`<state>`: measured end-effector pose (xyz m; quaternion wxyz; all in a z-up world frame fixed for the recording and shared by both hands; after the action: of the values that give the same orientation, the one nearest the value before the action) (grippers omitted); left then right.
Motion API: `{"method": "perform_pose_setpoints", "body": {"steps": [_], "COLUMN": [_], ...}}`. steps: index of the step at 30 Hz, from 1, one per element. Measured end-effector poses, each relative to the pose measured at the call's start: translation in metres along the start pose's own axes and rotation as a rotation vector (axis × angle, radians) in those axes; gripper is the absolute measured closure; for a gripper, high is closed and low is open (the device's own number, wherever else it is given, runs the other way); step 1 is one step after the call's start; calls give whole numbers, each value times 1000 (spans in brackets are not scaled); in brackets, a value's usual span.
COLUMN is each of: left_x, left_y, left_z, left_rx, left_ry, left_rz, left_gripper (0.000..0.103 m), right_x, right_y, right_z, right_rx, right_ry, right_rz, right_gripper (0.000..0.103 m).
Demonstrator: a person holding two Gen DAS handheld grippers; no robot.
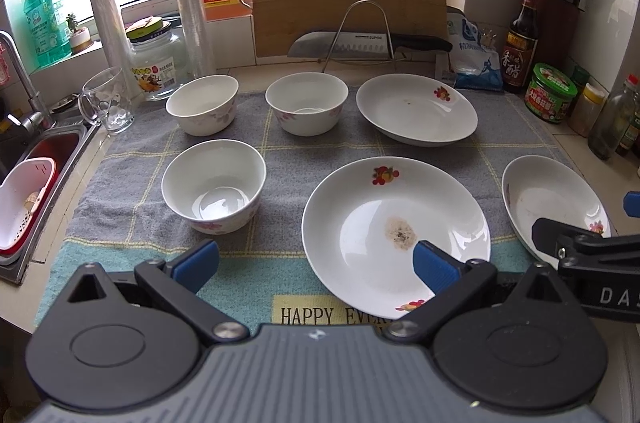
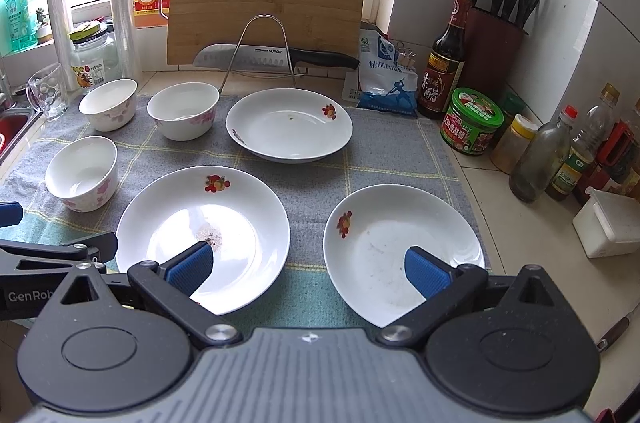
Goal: Organize plates and bowls
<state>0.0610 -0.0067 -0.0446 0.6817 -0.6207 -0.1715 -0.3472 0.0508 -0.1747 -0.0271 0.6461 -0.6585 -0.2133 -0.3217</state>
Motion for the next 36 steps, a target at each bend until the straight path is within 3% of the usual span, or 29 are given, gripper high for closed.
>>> {"method": "perform_pose_setpoints", "body": {"steps": [9,15,19,23,30,36], "left_x": [8,18,25,33,45,59], "left_y": [8,9,11,16,32,46], "left_z": [-9,-18,-24,-32,-54,-79], "left_rx": [-42,-62,-185,-192,-236,-284], "left_ry": [16,45,28,44,68,104], "left_rz": [-19,-86,-107,-111,-107,-93], "left_gripper": [1,1,1,1,1,1], "right_x": [2,3,3,-1,-20,-48], "right_y": [2,-2,-1,3,22,51], "right_z": [-8,-18,-36,-60,-107,-138], "right_rx": [33,75,78,68,32,23], "right_ry": [-27,-69,-74,-77,-47,-25], "right_rz": [-43,-102,-128,-141,-109,-22], "right_gripper": [0,0,0,0,0,0]}}
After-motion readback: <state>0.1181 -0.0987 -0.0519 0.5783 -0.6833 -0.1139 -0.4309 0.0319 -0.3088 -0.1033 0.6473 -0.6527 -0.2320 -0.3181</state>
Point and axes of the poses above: each gripper's, at about its wrist camera, not at the fingertips, and y roughly the way its jaws point, z to its left, x to its top, the point moved 7 cm from there along y, roughly the way its jaws point, and after that the axes turned 12 degrees about y, right-handed, at the moved point
